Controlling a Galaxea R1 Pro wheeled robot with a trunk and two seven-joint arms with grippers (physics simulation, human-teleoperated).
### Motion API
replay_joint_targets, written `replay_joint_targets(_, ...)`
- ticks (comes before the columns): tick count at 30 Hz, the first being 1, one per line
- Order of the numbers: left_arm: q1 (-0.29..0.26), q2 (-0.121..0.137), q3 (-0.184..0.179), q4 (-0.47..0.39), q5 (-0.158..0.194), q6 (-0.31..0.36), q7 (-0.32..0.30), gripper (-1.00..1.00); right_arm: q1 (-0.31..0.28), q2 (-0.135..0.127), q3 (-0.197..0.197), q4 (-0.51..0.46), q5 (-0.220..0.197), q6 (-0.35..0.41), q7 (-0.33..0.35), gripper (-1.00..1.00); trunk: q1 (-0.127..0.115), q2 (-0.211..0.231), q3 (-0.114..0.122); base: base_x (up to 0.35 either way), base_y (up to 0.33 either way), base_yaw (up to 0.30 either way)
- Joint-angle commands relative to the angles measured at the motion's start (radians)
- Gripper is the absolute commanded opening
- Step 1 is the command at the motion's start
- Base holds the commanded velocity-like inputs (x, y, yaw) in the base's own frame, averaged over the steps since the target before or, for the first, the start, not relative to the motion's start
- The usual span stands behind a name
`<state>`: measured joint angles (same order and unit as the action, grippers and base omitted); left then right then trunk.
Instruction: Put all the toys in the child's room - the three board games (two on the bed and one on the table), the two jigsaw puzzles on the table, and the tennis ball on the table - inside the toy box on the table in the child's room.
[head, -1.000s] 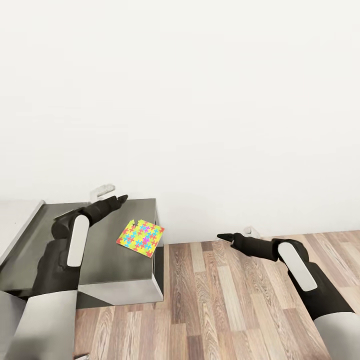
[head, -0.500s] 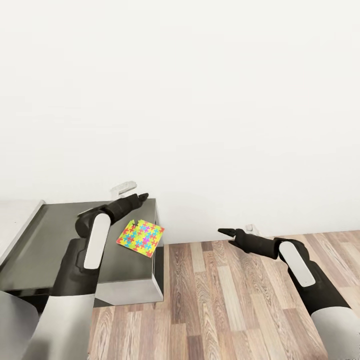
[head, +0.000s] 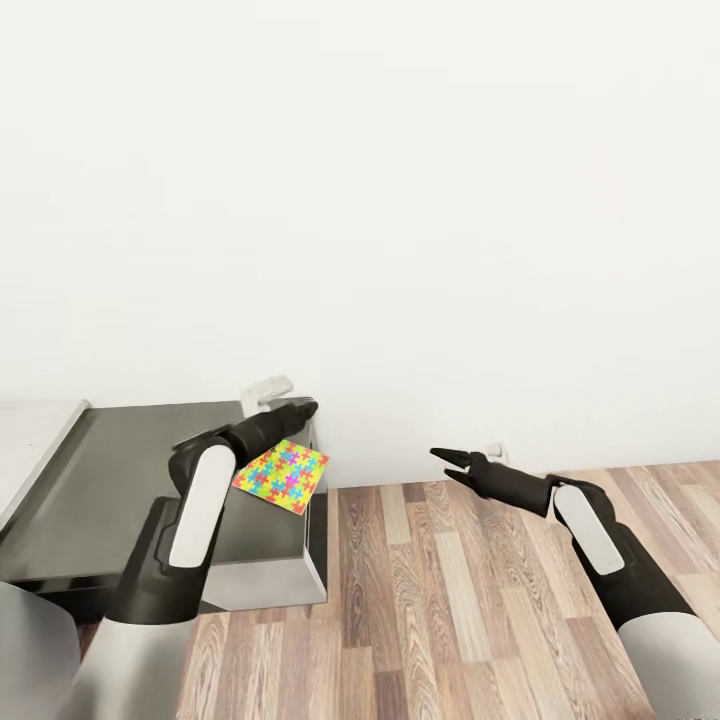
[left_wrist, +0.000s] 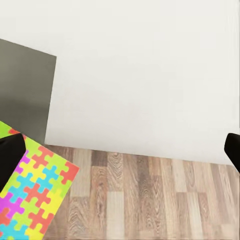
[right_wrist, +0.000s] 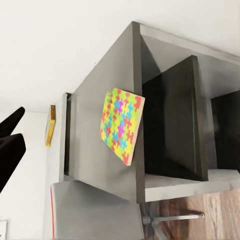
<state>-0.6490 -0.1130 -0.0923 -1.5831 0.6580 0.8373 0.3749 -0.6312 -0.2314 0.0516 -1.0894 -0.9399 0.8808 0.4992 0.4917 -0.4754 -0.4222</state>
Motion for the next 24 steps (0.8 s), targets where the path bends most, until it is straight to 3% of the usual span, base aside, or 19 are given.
replay_joint_targets(1, -0.001, 0.0, 0.0, -0.001, 0.011, 0.003, 0.01, 1.0, -0.001, -0.001, 0.001, 0.0, 0.002, 0.002, 0.005, 1.0, 0.0, -0.002, -0.001, 0.0, 0.0, 0.0)
replay_joint_targets(9, 0.027, 0.007, -0.019, -0.017, 0.133, 0.011, 0.03, 1.0, -0.017, -0.005, -0.001, 0.072, 0.05, -0.011, 0.171, 1.0, 0.0, -0.002, -0.001, 0.0, 0.0, 0.011)
replay_joint_targets(18, 0.029, 0.019, -0.048, -0.023, 0.19, 0.028, 0.031, 1.0, -0.061, 0.0, -0.003, 0.161, 0.108, -0.019, 0.254, 1.0, 0.0, -0.002, -0.001, 0.0, 0.0, 0.008)
replay_joint_targets(24, 0.021, 0.019, -0.056, -0.024, 0.207, 0.054, 0.029, 1.0, -0.082, 0.004, -0.003, 0.204, 0.119, -0.039, 0.272, 1.0, 0.0, -0.002, -0.001, 0.0, 0.0, 0.003)
